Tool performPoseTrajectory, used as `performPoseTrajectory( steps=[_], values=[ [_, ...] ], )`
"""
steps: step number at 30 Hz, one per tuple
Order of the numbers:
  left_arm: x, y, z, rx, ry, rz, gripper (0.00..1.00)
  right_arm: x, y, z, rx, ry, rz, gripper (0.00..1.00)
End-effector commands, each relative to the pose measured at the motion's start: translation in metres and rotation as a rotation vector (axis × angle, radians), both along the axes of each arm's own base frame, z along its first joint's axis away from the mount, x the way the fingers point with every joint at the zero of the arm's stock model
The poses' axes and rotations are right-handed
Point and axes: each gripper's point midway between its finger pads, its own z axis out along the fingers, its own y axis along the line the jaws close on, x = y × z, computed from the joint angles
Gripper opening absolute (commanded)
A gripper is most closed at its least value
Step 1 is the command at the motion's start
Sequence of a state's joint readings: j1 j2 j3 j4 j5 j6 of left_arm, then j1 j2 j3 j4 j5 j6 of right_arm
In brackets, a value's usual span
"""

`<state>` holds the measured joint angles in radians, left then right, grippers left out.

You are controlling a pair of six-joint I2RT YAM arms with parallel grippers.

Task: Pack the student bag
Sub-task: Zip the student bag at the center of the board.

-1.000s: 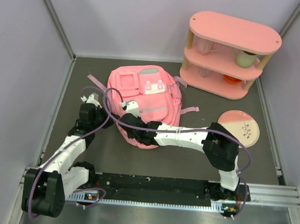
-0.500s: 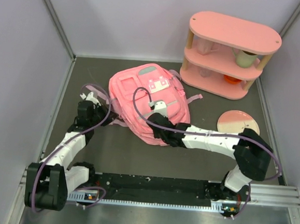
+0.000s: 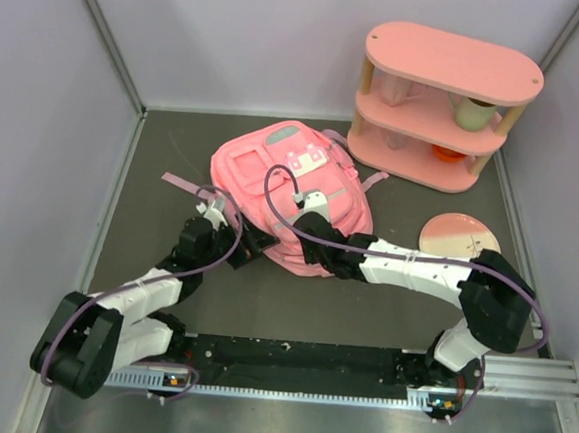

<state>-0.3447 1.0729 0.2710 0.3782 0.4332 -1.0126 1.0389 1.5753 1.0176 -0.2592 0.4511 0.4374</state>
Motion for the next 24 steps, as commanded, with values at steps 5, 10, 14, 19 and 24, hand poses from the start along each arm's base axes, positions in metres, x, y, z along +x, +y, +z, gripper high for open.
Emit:
performPoseTrajectory(
  steps=[5,10,14,19,24],
  values=[
    [0.058,-0.018,0.031,-0.159,-0.091,0.17,0.66,0.001,0.025,0.055,0.174,-0.078,0.026,0.0],
    [0.067,-0.026,0.019,-0.18,-0.047,0.181,0.12,-0.001,0.02,0.05,0.166,-0.076,0.021,0.0],
    [0.066,-0.007,0.009,-0.099,-0.037,0.227,0.0,0.005,0.003,0.042,0.101,-0.096,-0.016,0.0],
    [0.064,0.057,0.021,0.034,-0.076,0.26,0.0,0.04,-0.057,0.031,0.03,-0.107,-0.145,0.0],
    [0.053,0.092,0.027,0.088,-0.09,0.181,0.0,0.066,-0.076,0.037,0.02,-0.143,-0.172,0.0]
  ],
)
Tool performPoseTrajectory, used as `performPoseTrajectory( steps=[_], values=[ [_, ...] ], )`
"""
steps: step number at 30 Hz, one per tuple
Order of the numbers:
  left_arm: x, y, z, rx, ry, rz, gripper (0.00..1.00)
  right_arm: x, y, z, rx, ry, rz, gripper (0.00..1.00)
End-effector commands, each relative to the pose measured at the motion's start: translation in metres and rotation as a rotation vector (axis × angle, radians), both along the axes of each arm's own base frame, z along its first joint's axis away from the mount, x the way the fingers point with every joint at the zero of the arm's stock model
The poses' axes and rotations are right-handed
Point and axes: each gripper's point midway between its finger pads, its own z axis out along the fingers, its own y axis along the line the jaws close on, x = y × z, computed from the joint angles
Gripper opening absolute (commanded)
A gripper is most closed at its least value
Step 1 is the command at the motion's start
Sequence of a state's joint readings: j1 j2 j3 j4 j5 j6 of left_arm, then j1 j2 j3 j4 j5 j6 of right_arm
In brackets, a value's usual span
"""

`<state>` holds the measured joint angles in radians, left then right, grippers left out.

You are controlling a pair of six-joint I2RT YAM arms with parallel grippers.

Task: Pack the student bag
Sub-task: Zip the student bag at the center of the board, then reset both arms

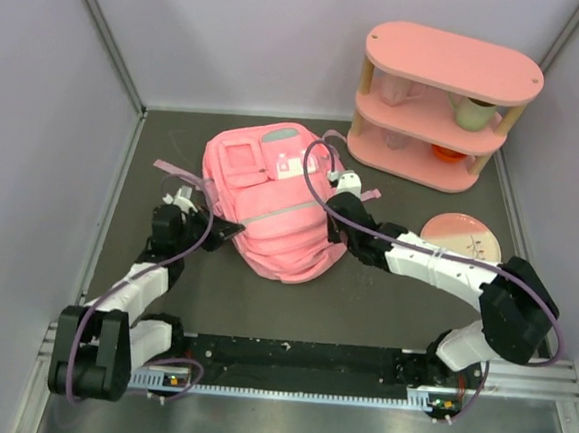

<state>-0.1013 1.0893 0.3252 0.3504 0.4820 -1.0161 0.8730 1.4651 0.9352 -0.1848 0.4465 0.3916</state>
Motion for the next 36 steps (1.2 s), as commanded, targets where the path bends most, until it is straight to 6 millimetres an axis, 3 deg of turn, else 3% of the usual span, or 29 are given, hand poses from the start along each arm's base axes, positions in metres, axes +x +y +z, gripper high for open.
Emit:
performPoseTrajectory(
  steps=[1,4,7,11,14,17,20,21,22,23,24,28,29,31,32,36],
  values=[
    [-0.002,0.037,0.009,0.104,-0.043,-0.067,0.0,0.029,-0.028,0.016,-0.067,-0.079,-0.054,0.0],
    [-0.014,0.04,0.003,0.086,-0.03,-0.149,0.0,0.05,-0.027,0.028,-0.062,-0.119,-0.061,0.0],
    [-0.03,0.04,-0.006,0.088,0.01,-0.237,0.0,0.083,-0.02,0.04,-0.05,-0.211,-0.053,0.0],
    [-0.033,0.038,-0.008,0.058,0.016,-0.255,0.0,0.132,0.001,0.065,0.024,-0.403,-0.003,0.0],
    [-0.03,0.039,-0.006,0.059,0.009,-0.255,0.0,0.153,0.021,0.066,0.095,-0.413,0.07,0.0],
    [-0.029,0.04,-0.009,0.075,0.012,-0.253,0.0,0.162,0.032,0.071,0.112,-0.424,0.089,0.0],
    [-0.024,0.042,-0.009,0.081,0.017,-0.24,0.0,0.155,0.026,0.074,0.128,-0.406,0.073,0.02],
    [-0.024,0.044,-0.007,0.089,0.022,-0.228,0.0,0.15,0.021,0.075,0.127,-0.377,0.059,0.24],
    [-0.022,0.047,-0.005,0.114,0.019,-0.211,0.54,0.143,0.012,0.061,0.083,-0.309,0.039,0.37],
    [-0.019,0.051,0.005,0.152,-0.021,-0.182,0.98,0.142,-0.002,0.058,0.059,-0.295,-0.032,0.55],
    [-0.019,0.054,0.007,0.169,-0.019,-0.159,0.99,0.139,-0.009,0.055,0.079,-0.265,-0.065,0.77],
    [-0.014,0.074,0.03,0.303,-0.09,-0.036,0.99,0.113,-0.039,0.052,0.116,-0.208,-0.12,0.86],
    [-0.013,0.075,0.045,0.324,-0.136,-0.019,0.99,0.106,-0.046,0.05,0.106,-0.19,-0.134,0.89],
    [-0.015,0.081,0.051,0.361,-0.131,0.01,0.99,0.091,-0.06,0.045,0.132,-0.156,-0.172,0.95],
    [-0.013,0.087,0.063,0.396,-0.161,0.045,0.99,0.085,-0.068,0.059,0.176,-0.17,-0.181,0.98],
    [-0.013,0.096,0.075,0.479,-0.182,0.072,0.99,0.059,-0.098,0.07,0.238,-0.161,-0.25,0.99]
  ],
)
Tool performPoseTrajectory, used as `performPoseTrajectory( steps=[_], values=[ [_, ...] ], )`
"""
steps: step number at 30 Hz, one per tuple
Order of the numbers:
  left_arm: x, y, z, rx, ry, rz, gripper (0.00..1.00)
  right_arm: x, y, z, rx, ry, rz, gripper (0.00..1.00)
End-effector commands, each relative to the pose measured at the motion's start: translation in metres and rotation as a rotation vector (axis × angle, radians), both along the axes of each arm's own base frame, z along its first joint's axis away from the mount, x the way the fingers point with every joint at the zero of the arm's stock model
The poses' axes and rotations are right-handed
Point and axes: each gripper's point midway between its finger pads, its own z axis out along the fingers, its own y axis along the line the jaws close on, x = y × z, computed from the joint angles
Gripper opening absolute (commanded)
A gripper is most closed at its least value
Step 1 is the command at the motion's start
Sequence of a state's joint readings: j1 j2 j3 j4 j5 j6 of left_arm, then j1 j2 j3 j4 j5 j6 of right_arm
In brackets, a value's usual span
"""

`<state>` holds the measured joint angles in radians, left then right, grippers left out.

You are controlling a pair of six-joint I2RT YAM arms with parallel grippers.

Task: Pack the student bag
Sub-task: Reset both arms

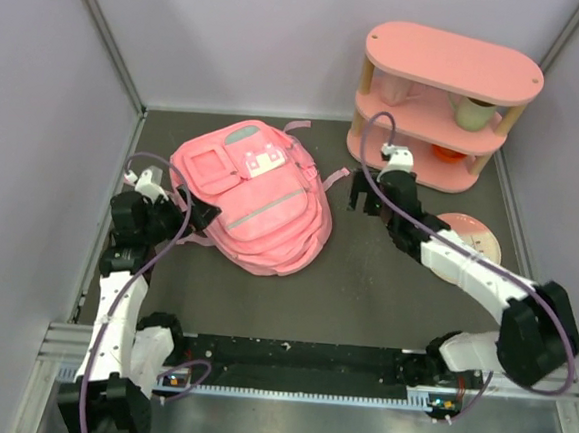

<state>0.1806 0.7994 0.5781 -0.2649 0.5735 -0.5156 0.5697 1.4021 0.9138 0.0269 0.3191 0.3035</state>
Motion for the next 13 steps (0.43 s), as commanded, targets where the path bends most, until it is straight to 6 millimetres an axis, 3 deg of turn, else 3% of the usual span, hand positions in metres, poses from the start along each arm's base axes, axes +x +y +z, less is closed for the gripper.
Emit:
performPoseTrajectory(
  steps=[1,6,13],
  values=[
    [0.003,0.017,0.016,0.124,-0.034,0.065,0.99,-0.029,-0.038,0.014,0.094,0.018,-0.106,0.99],
    [0.003,0.013,0.032,0.137,-0.079,0.044,0.99,-0.056,-0.074,0.027,0.13,-0.003,-0.182,0.99],
    [0.001,0.011,0.045,0.201,-0.13,0.048,0.99,-0.077,-0.117,0.02,0.159,0.0,-0.291,0.99]
  ],
)
